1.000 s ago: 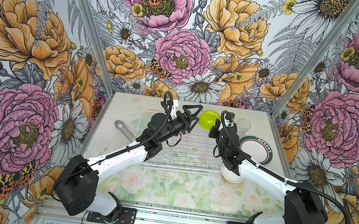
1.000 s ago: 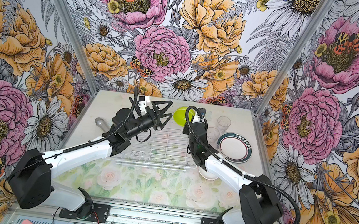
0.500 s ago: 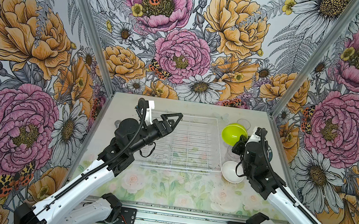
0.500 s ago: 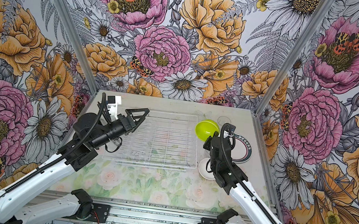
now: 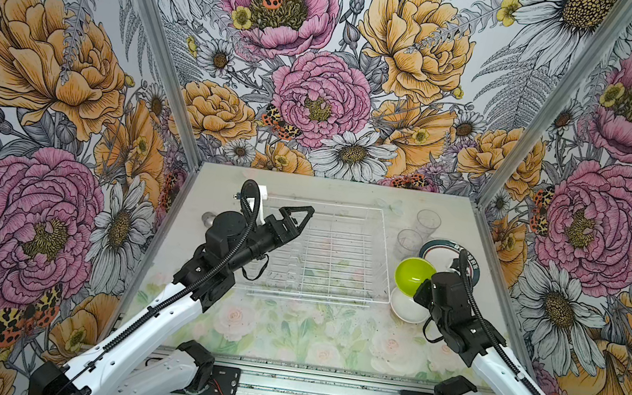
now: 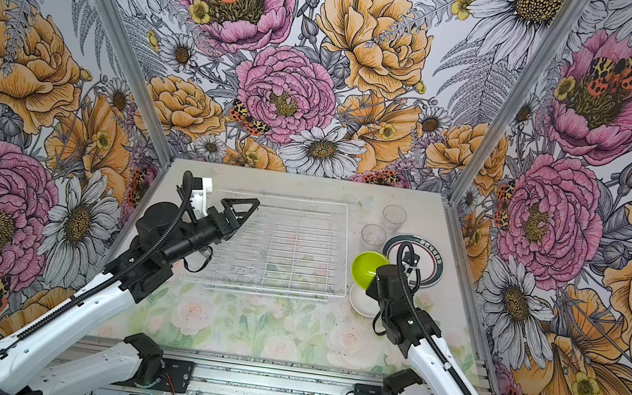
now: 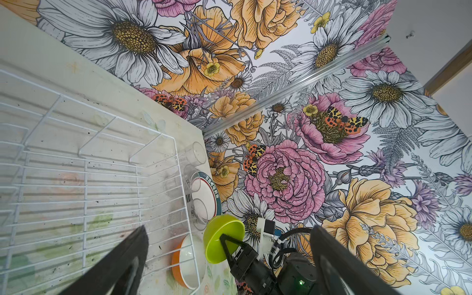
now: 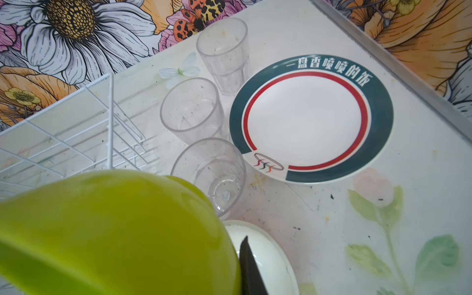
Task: Unload the mixed dishes from the dish rack
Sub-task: 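Lower the lime-green bowl onto the orange bowl with the right gripper and release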
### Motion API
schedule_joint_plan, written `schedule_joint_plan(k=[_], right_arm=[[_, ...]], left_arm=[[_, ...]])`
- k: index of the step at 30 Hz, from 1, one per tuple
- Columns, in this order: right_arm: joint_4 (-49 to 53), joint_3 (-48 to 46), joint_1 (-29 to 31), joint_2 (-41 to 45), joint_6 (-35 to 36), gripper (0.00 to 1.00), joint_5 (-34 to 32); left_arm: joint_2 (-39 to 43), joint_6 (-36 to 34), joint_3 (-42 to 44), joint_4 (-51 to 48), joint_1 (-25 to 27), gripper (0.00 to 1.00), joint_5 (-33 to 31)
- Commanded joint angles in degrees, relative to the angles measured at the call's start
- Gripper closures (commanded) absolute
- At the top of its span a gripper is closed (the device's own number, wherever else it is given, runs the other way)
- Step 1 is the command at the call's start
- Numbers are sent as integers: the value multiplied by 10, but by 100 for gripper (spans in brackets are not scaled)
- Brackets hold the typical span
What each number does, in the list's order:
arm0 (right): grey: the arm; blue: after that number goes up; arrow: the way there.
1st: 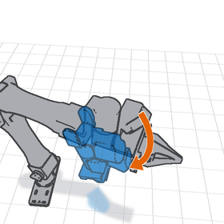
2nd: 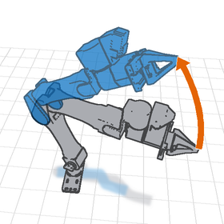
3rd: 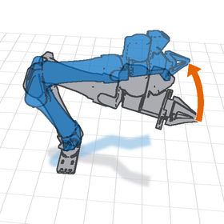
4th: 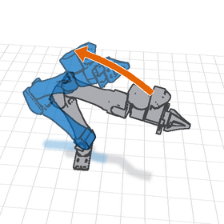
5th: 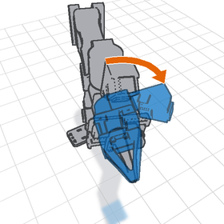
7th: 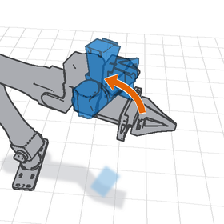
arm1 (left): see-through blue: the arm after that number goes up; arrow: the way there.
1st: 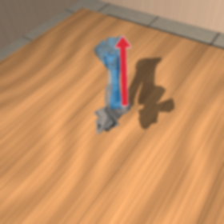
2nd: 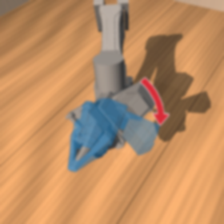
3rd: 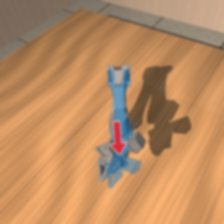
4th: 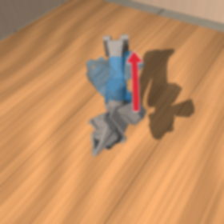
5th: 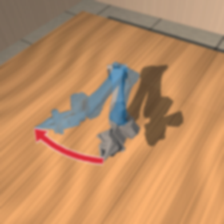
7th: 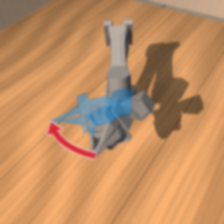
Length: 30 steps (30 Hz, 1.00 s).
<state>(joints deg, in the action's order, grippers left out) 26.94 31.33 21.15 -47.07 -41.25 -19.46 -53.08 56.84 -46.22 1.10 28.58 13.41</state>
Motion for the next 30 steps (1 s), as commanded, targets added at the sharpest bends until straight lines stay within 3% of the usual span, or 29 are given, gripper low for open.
schedule_joint_plan(k=[1,6,12,30], right_arm=[[15,9,-28,-11,-17,100,73],[44,22,-66,-31,-8,100,147],[60,19,-82,-48,-8,100,177],[80,47,-92,-106,6,100,174]], left_arm=[[-3,0,7,16,-4,1,8],[-5,7,25,40,-3,1,3],[-24,6,26,57,-10,1,14],[-60,25,33,97,-33,1,39]])
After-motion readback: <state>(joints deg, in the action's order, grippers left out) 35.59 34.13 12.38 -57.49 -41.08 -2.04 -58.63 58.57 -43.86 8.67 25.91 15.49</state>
